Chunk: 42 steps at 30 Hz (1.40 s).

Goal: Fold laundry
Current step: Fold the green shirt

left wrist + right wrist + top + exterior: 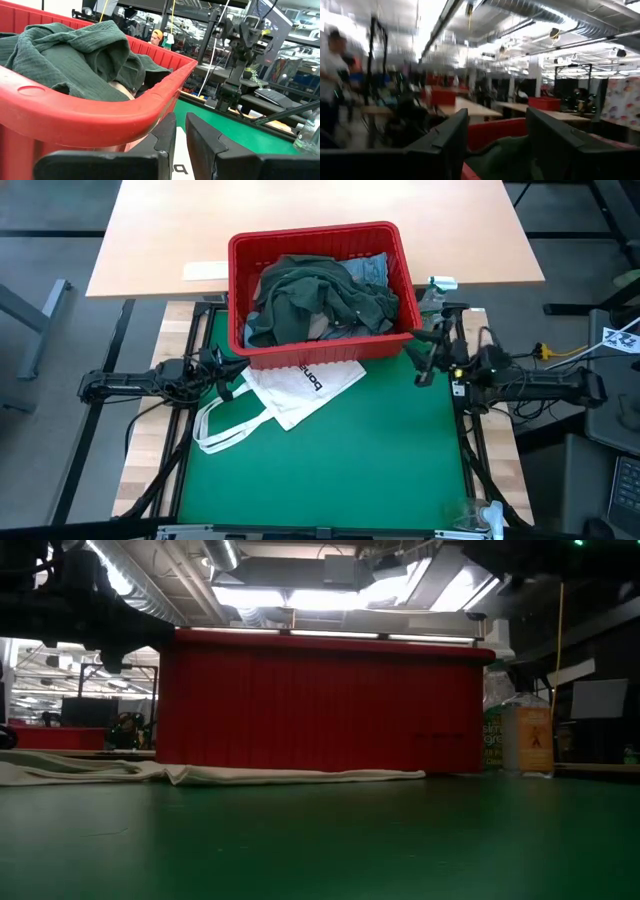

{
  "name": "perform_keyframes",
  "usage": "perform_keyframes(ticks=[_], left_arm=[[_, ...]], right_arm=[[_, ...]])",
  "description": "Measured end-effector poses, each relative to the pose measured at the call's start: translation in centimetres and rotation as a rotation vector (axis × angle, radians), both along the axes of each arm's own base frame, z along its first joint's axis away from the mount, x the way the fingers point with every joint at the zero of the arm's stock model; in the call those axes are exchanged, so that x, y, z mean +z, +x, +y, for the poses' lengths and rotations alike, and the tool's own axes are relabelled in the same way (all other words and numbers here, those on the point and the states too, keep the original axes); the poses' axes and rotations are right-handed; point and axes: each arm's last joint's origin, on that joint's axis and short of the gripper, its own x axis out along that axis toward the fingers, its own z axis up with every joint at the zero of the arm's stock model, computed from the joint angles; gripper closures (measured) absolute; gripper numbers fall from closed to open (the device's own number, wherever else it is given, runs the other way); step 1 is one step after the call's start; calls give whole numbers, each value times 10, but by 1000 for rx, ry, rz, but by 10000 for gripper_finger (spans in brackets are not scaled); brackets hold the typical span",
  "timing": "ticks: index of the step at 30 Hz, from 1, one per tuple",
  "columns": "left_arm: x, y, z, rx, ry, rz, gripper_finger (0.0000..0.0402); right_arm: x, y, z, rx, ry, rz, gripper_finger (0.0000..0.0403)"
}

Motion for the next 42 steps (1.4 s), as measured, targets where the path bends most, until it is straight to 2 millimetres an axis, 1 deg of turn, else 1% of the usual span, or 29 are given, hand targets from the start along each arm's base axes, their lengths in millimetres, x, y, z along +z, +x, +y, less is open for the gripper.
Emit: perform_keyframes(ticks=[2,6,10,17,19,21,27,31,34,37,40,42], left_arm=[[0,0,0,0,0,0,363],[1,0,0,11,-1,-8,363],[1,0,0,11,0,-13,363],[1,0,0,11,0,-14,362],[1,0,0,11,0,-14,355],[1,0,0,11,0,-14,340],[2,0,0,-3,1,-18,277],[2,0,0,0,1,-19,249],[2,0,0,6,1,-19,240],[2,0,0,11,0,-19,239],[2,0,0,13,0,-18,244],[2,0,0,15,0,-18,247]], right_arm=[[10,9,-2,-47,-24,69,205],[25,30,-7,-148,-1,197,205],[39,47,-19,-267,31,290,205],[50,65,-56,-406,149,422,205],[49,68,-69,-453,167,464,205],[49,69,-80,-494,183,492,205],[40,69,-110,-486,230,561,205],[27,68,-132,-482,310,578,205],[15,70,-149,-433,349,608,205],[1,71,-165,-409,412,626,205],[-14,72,-179,-399,469,650,205],[-18,73,-184,-370,475,655,205]])
